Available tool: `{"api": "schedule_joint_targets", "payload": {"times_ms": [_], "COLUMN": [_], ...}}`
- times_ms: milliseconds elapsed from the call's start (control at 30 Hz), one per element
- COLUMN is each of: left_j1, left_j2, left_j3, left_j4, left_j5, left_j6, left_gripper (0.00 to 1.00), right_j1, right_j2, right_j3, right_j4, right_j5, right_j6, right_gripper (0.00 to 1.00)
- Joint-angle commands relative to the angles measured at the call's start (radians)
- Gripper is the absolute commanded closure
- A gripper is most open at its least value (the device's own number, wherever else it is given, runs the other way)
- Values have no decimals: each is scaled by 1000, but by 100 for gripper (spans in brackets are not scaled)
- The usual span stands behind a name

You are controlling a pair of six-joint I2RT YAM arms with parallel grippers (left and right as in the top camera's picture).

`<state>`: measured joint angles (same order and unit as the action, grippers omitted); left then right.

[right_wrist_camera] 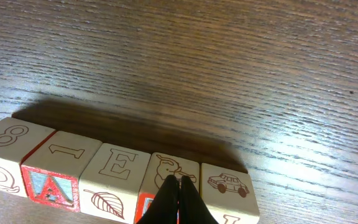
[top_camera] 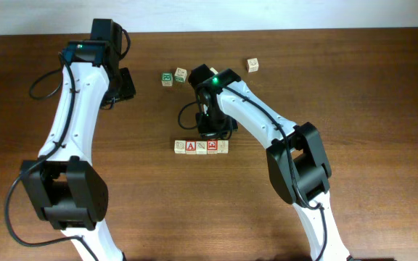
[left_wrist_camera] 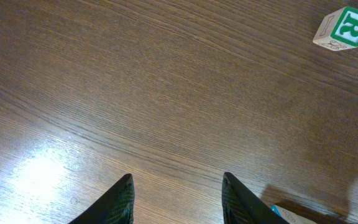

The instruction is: Rotate 5 blocks

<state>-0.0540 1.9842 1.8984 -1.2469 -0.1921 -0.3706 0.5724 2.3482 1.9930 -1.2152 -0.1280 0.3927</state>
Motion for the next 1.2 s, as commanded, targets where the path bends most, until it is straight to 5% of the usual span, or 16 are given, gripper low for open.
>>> {"api": "schedule_joint_targets", "payload": {"times_ms": [0,133,200,233,300,533,667,1000,1167], "left_j1": [0,0,0,0,0,0,-6,-72,-117], "left_j2": [0,0,0,0,0,0,-11,-196,-219], "left_j3": [8,8,8,8,8,8,16,16,15], "left_j4": [-4,-4,-3,-2,-2,-28,-96,-151,-187], "left_j5": [-9,-7,-7,-7,-7,-5,5,12,12], "left_j6": [1,1,1,0,1,1,5,5,5], "left_gripper": [57,53,43,21,0,1,1,1,1], "right_j1": [11,6,-6,-22,-50,-142,-173,-242,-309], "right_j2": [17,16,15,14,13,13,5,-307,-511], "right_j3": [-9,-8,17,54,147,653,980,970,701], "right_j4": [0,12,18,13,-24,-333,-484,-484,-484], "right_j5": [5,6,9,9,9,-24,-74,-108,-108], "right_j6": [8,8,8,8,0,-51,-138,-180,-206], "right_gripper": [96,95,84,83,82,81,67,57,56]}}
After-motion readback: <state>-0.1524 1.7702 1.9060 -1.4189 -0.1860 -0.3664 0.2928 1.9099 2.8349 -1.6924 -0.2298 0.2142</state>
